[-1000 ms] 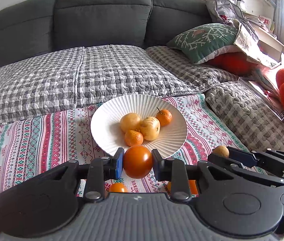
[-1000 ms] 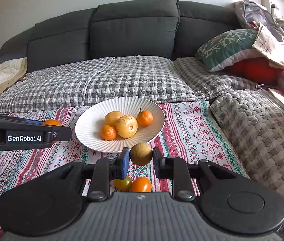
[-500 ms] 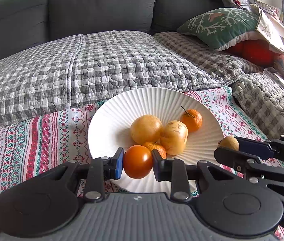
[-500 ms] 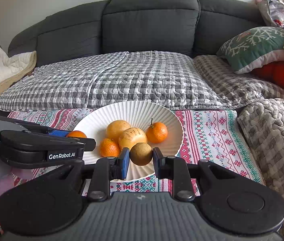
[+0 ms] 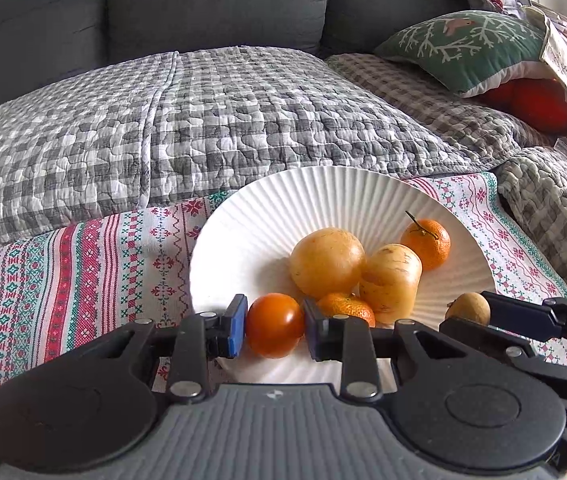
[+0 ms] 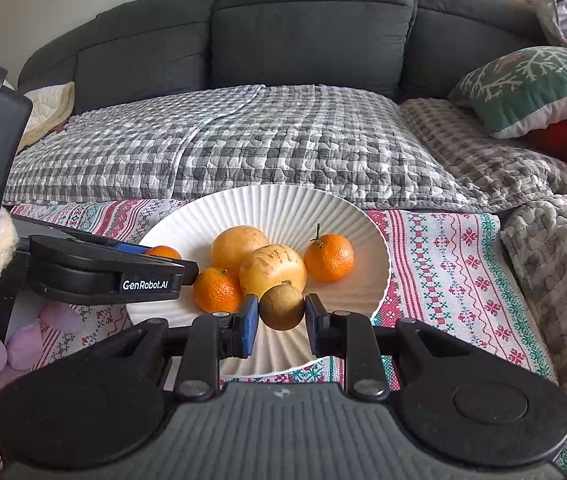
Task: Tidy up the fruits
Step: 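Lower both fruits into the plate and open both tools, then move both tools back toward the green tomatoes on the cloth, then grasp a green cherry tomato with the left tool while the right tool grasps a dark green tomato, then carry both green tomatoes over the white plate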
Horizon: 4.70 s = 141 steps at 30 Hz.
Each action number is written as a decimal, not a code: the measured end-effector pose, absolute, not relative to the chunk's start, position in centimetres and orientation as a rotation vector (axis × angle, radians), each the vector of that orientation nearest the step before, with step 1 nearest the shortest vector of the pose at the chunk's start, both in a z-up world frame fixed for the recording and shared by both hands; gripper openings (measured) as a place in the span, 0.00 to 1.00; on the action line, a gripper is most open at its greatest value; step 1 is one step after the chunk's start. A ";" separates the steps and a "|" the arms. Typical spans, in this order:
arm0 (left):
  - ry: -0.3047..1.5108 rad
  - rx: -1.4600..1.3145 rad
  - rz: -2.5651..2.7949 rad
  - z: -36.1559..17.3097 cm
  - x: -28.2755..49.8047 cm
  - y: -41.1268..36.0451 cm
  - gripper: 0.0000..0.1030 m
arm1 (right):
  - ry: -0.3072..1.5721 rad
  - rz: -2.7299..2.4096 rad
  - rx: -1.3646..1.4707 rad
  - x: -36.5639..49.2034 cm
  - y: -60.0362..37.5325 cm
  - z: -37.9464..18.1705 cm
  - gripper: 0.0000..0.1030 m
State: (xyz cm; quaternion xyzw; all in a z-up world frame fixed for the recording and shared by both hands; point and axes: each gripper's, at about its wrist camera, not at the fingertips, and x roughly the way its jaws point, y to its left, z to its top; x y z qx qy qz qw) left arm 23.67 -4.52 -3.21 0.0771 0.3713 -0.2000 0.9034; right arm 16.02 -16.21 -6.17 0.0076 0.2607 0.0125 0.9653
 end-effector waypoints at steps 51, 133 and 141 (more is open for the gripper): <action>0.782 0.204 -0.271 0.4 7.3 0.2 0.99 | 0.530 -0.073 0.076 2.7 -18.2 -3.7 0.96; 0.883 0.286 -0.500 -4.6 6.2 -0.4 0.27 | 0.742 0.315 -0.191 2.7 -13.5 -8.6 0.25; 0.857 0.231 -0.492 -3.7 6.5 -0.4 0.27 | 0.700 0.275 -0.081 3.1 -15.1 -7.5 0.25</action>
